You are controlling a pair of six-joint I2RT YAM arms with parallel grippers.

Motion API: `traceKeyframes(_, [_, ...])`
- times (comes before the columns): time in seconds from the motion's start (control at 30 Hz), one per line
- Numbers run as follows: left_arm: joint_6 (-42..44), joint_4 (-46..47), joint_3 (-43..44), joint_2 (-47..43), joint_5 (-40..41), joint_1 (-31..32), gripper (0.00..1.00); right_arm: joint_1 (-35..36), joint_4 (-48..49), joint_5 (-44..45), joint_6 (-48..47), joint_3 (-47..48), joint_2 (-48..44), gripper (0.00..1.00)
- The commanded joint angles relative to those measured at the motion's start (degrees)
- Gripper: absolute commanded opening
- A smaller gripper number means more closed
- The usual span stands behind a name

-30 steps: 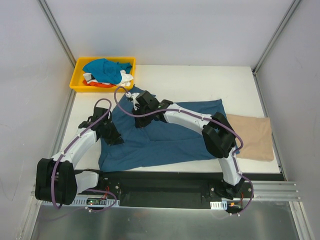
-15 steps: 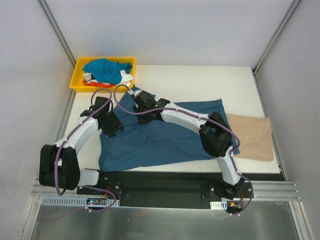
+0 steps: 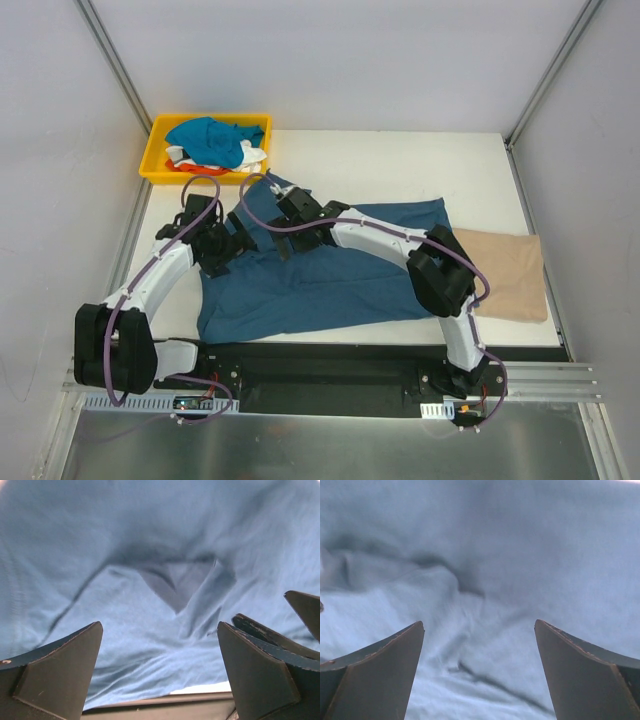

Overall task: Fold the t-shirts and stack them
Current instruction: Fold the tshirt

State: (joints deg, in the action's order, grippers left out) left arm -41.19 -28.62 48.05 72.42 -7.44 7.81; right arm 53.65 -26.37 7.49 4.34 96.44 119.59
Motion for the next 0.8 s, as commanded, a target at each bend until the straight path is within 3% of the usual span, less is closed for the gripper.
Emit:
traceKeyframes(0.0, [-0.6,2.3,-4.5,-3.9,-8.1,0.2,0.99,-0.2,1.7,-0.5,2.8,-6.6,-9.8,0.97])
traceKeyframes(0.17, [-1.3,6.4,-6.5,-4.1,-11.5,0.9,0.99,-1.3,2.8,2.3,4.3,-15.1,-16.8,0.97])
traceKeyframes(0.4, [-2.0,12.4,-3.8,6.4,-15.7,2.5,0.99,-4.3,1.3,8.8,5.6,-27.3,-30.8,0.97])
traceKeyframes(0.77, [-2.1,13.6,7.5,19.5,-13.3,2.4,0.99,-10.5,-6.7,15.5,8.6,-33.4,-36.9,0.97])
